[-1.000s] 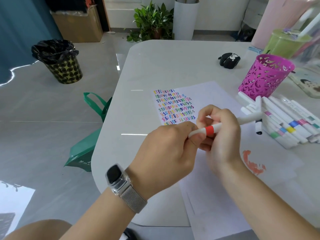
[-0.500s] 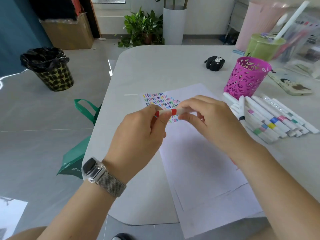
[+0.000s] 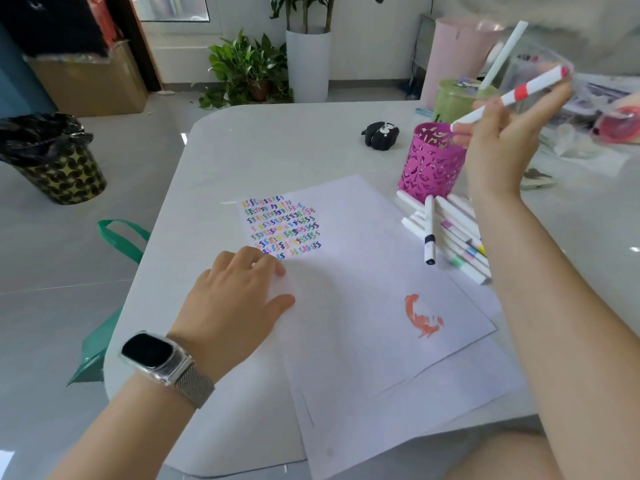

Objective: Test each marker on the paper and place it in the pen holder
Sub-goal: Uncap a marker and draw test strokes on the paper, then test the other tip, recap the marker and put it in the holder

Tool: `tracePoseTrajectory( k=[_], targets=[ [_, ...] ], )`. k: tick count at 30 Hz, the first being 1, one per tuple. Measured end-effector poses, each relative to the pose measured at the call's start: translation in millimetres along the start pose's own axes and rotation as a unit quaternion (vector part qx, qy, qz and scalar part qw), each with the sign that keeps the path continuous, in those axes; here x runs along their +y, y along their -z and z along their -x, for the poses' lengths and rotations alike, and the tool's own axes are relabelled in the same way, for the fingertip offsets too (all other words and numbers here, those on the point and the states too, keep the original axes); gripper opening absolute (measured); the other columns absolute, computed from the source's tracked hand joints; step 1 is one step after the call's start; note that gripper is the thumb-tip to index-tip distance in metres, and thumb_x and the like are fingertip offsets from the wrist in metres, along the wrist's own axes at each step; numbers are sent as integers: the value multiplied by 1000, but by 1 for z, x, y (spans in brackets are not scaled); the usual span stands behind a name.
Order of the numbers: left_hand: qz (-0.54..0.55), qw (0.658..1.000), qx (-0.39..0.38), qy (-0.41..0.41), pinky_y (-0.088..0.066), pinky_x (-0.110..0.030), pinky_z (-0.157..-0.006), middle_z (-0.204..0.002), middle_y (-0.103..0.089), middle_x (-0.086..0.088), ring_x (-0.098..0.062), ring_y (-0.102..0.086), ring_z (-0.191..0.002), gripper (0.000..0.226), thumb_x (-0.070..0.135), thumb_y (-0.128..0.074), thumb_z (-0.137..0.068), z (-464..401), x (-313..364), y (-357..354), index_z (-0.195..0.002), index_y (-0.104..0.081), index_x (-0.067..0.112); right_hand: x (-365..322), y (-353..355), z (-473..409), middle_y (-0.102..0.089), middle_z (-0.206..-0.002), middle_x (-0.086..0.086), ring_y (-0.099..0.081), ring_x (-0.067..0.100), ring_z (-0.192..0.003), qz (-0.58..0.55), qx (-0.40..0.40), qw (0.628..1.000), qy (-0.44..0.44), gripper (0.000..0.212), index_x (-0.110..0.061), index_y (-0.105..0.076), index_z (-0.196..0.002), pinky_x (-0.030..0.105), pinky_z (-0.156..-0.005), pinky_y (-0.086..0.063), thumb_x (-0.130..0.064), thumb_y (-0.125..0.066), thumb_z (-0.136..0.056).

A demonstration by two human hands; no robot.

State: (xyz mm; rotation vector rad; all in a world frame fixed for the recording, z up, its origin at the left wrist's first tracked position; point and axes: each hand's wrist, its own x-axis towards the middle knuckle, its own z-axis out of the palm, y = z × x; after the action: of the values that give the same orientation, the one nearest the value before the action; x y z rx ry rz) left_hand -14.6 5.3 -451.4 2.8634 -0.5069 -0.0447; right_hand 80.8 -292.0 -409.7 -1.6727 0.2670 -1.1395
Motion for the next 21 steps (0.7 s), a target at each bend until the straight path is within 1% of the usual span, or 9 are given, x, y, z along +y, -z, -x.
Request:
tracePoseTrajectory(
  k=[2, 3, 5, 7, 10, 12, 16, 18, 21],
  targets=[
    [-5, 1000, 3, 1, -36, -32, -99, -130, -43, 11, -17, -37, -122, 37, 47, -45, -90, -1, 0, -3, -123, -45, 31, 5, 1, -1, -61, -119, 8, -67, 10, -80, 83, -27, 996, -12, 56, -4, -16, -147, 17, -73, -55, -19, -38, -98],
    [-8, 1000, 6, -1, -35, -31, -99, -130, -43, 11, -17, -37, -122, 37, 47, -44, -90, -1, 1, -3, -123, -44, 30, 9, 2, -2, -61, -112, 4, -64, 8, -81, 129, -53, 990, -20, 45, -5, -29, -142, 7, -66, -48, -16, -39, -99],
    [-13, 1000, 9, -6, -35, -30, -99, -130, -42, 12, -17, -37, -122, 37, 47, -42, -90, -1, 0, -4, -124, -44, 31, 18, 6, -2, -63, -105, 4, -62, 16, -88, 213, -102, 971, -35, 28, -5, -51, -123, 13, -62, -39, -17, -44, -98],
    [-15, 1000, 11, -11, -35, -30, -98, -130, -42, 12, -17, -38, -121, 38, 48, -41, -90, -1, -1, -3, -124, -43, 31, 21, 8, -1, -63, -100, 4, -58, 18, -90, 236, -126, 963, -41, 24, -5, -59, -112, 19, -69, -36, -20, -50, -95],
    [-22, 999, 15, -20, -34, -30, -97, -131, -42, 12, -17, -38, -121, 38, 48, -39, -91, -1, -2, -4, -125, -43, 31, 20, 15, 3, -61, -104, -2, -54, 11, -90, 210, -107, 971, -33, 29, -10, -58, -114, 25, -82, -44, -27, -57, -91],
    [-30, 999, 15, -26, -34, -30, -96, -131, -40, 12, -16, -37, -121, 39, 49, -37, -91, 0, -2, -4, -126, -41, 31, 20, 24, 7, -60, -115, 3, -56, 18, -97, 221, -101, 970, 0, 34, -13, -56, -117, 32, -90, -45, -28, -59, -87],
    [-22, 999, 17, -30, -37, -28, -94, -130, -39, 11, -15, -39, -119, 39, 50, -36, -92, 2, -1, 0, -125, -43, 30, 28, 31, 14, -55, -122, 15, -49, 32, -116, 332, -223, 916, 43, 36, -13, -56, -122, 39, -99, -39, -17, -62, -86],
    [-17, 999, 19, -28, -38, -29, -95, -130, -39, 10, -15, -39, -120, 41, 51, -38, -91, 4, 0, 2, -126, -43, 29, 28, 24, 18, -54, -119, 21, -50, 33, -110, 342, -236, 909, 40, 33, -10, -53, -121, 34, -91, -37, -18, -61, -90],
    [-13, 999, 15, -27, -38, -31, -97, -131, -40, 8, -17, -39, -121, 46, 52, -41, -90, 8, 0, 2, -127, -43, 26, 20, 14, 24, -49, -122, 22, -45, 18, -94, 312, -223, 923, 37, 28, -9, -53, -120, 23, -82, -33, -16, -58, -93]
  ],
)
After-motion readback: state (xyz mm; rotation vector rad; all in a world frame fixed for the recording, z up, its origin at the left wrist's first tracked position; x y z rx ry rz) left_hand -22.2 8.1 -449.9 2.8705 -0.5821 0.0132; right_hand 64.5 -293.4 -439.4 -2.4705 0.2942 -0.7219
